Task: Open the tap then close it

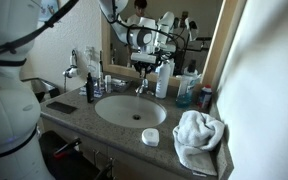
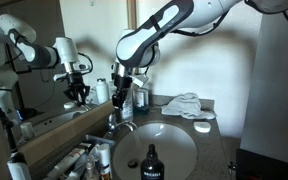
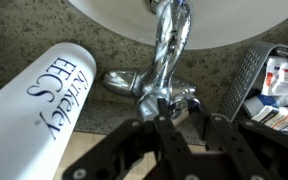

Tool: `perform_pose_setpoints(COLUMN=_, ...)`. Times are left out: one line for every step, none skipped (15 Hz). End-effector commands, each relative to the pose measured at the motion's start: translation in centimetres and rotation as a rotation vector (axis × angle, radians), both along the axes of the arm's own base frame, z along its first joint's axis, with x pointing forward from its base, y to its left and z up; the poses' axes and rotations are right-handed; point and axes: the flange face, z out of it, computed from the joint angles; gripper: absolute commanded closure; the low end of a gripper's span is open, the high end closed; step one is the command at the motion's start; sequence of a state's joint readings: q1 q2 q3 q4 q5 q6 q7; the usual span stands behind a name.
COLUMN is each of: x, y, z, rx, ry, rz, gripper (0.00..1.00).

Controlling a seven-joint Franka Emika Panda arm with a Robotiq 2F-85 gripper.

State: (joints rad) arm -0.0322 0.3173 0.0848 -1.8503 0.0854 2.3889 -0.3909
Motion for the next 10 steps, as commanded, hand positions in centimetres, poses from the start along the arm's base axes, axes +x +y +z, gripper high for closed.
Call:
perform_pose_setpoints(x=-1.51, y=1.07, z=4.06, rx=0.009, ry=0.002, rz=0.035, gripper=0.92)
perform_pose_setpoints(x=-1.51, y=1.05, z=4.04, rx=0.010, ry=0.002, rz=0.035, gripper=0.92)
perform_pose_setpoints(x=-1.53, y=1.02, z=3.99, rx=0.010, ry=0.005, rz=0.034, gripper=0.92)
perform_pose_setpoints(x=-1.63, y=0.95, z=3.93, rx=0.011, ry=0.010, rz=0.031, gripper=0.92)
perform_pose_setpoints(x=-1.71, y=0.89, z=3.89, rx=0.009, ry=0.015, rz=0.031, gripper=0.92)
perform_pose_setpoints(x=-1.84, y=0.78, z=3.80, rx=0.008, ry=0.023, rz=0.027, gripper=0.92)
perform_pose_setpoints(x=-1.92, y=0.70, z=3.73, rx=0.008, ry=0.028, rz=0.026, gripper=0.92)
perform_pose_setpoints(x=-2.07, y=0.59, z=3.63, rx=0.007, ry=0.034, rz=0.024, gripper=0.92)
perform_pose_setpoints(x=-2.18, y=0.50, z=3.56, rx=0.006, ry=0.039, rz=0.021, gripper=0.92)
perform_pose_setpoints(x=-2.32, y=0.38, z=3.46, rx=0.006, ry=0.044, rz=0.020, gripper=0.92)
